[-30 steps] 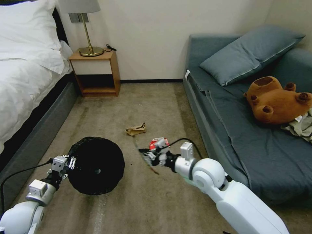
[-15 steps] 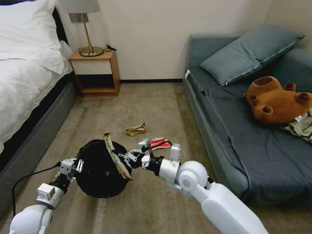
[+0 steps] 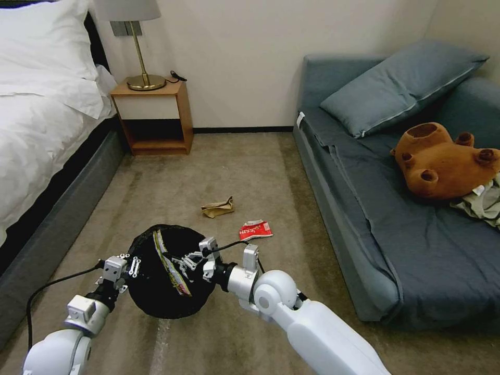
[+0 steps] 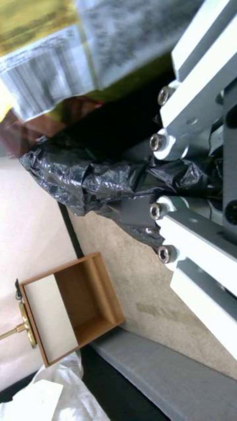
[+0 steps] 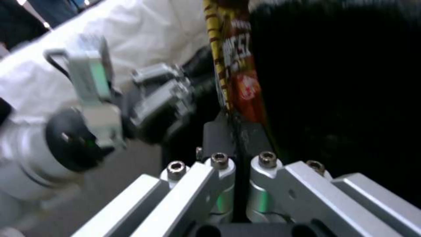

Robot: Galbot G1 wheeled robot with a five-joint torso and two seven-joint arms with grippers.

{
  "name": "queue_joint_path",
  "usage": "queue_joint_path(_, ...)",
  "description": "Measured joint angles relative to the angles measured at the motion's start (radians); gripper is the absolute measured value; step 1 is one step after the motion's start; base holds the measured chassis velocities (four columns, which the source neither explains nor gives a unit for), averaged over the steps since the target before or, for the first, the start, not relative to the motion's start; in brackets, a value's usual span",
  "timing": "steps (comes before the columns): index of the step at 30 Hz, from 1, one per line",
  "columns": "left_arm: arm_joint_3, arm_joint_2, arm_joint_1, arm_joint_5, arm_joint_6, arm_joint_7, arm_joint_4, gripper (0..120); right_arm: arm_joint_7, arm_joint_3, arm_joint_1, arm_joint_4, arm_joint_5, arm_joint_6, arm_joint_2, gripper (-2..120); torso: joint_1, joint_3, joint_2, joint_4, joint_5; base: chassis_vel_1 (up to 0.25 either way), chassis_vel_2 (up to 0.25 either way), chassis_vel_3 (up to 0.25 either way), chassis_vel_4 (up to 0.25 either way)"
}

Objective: Pick up the trash bin, then pick up the garbage on the floor and place it into the trash bin.

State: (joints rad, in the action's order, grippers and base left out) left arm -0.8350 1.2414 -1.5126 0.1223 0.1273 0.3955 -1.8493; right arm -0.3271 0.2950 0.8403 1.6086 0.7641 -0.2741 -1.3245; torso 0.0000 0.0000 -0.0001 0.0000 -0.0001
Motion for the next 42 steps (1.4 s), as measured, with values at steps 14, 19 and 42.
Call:
queue_joint_path(14,0.004,-0.005,0.010,-0.008,-0.010,-0.007,0.005,4,-0.010,0.018,-0.005,-0.057,-0.119,0.036,0.002,32,0.000,0.000,0.000,0.0000,0.0000,0.000,0.000,0.000,0.000)
queue_joint_path(19,0.003,-0.012,0.011,-0.008,-0.012,-0.008,0.007,4,-0.008,0.021,0.002,-0.058,-0.127,0.038,0.005,51,0.000,0.000,0.000,0.0000,0.0001,0.000,0.000,0.000,0.000)
queue_joint_path(42,-0.039,-0.031,0.013,0.017,0.004,-0.045,0.056,4,0.233,-0.123,0.039,0.117,-0.301,-0.030,0.146,100,0.000,0.000,0.000,0.0000,0.0000,0.000,0.000,0.000,0.000)
